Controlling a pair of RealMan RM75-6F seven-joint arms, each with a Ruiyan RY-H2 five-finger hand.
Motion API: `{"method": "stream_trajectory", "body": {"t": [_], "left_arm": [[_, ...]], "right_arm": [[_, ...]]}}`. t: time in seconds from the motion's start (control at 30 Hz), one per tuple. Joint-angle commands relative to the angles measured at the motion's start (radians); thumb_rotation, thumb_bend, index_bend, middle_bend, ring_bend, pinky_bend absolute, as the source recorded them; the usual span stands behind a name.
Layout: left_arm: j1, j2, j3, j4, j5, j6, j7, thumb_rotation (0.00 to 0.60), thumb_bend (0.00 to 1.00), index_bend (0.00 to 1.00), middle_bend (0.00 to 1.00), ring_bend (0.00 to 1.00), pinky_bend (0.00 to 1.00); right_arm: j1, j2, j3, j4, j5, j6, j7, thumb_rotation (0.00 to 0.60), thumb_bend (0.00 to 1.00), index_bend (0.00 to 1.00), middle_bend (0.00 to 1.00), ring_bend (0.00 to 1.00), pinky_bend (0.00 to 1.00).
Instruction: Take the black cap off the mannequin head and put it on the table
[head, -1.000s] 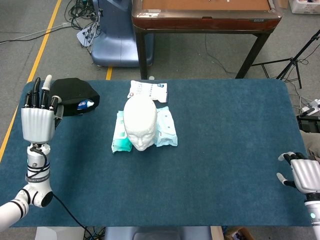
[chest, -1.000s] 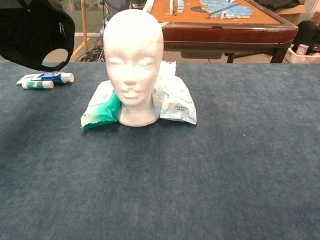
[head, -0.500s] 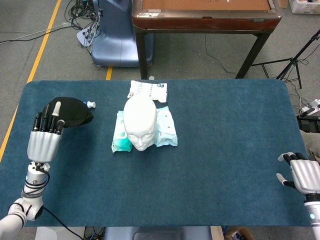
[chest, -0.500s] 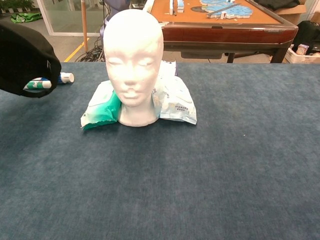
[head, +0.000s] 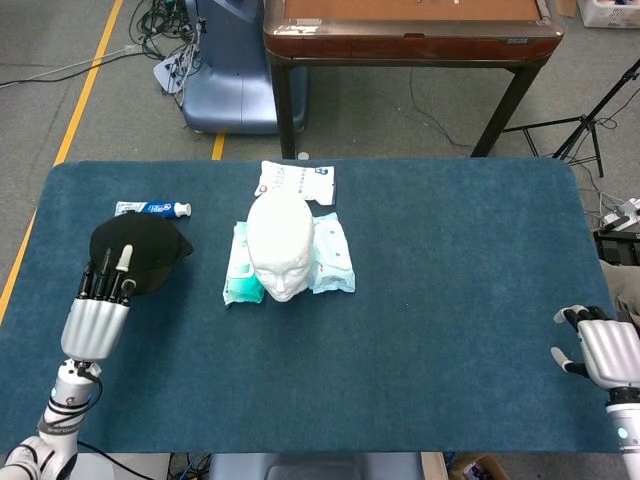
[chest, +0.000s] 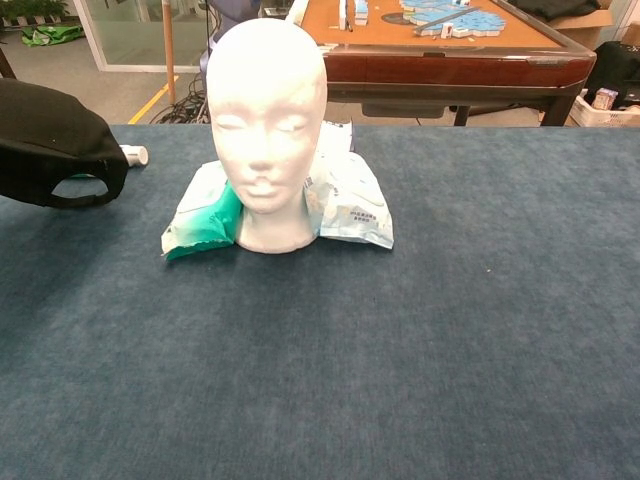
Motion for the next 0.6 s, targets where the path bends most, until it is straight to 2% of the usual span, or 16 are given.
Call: {"method": "stream_trajectory", "body": {"t": [0.03, 0.1, 0.23, 0.53, 0.6], "left_arm": [[0.056, 0.075, 0.042, -0.183, -0.010, -0.064, 0.145, 0.600, 0.36, 0.59, 0.12, 0.09, 0.25], [0.077, 0.115, 0.052, -0.286, -0.034, -0.103, 0.229, 0.600, 0.36, 0.58, 0.12, 0.09, 0.23], [0.111, 0.169, 0.069, -0.426, -0.061, -0.145, 0.335, 0.600, 0.36, 0.55, 0.12, 0.06, 0.20], [0.192, 0.248, 0.125, -0.584, -0.052, -0.153, 0.366, 0.600, 0.35, 0.43, 0.10, 0.04, 0.18], [0.210, 0.264, 0.134, -0.601, -0.043, -0.145, 0.358, 0.600, 0.29, 0.42, 0.10, 0.04, 0.18]], "right_arm": [[-0.001, 0.000, 0.000, 0.000, -0.001, 0.002, 0.001, 0.600, 0.25, 0.40, 0.37, 0.30, 0.57], [-0.002, 0.001, 0.000, 0.000, -0.002, 0.003, 0.002, 0.600, 0.25, 0.40, 0.37, 0.30, 0.57], [-0.002, 0.002, -0.001, 0.000, -0.003, 0.005, 0.005, 0.600, 0.25, 0.40, 0.37, 0.30, 0.57], [-0.003, 0.003, -0.002, -0.002, -0.006, 0.007, 0.004, 0.600, 0.25, 0.40, 0.37, 0.30, 0.57], [-0.004, 0.002, -0.002, -0.002, -0.007, 0.009, 0.003, 0.600, 0.25, 0.40, 0.37, 0.30, 0.57]]}}
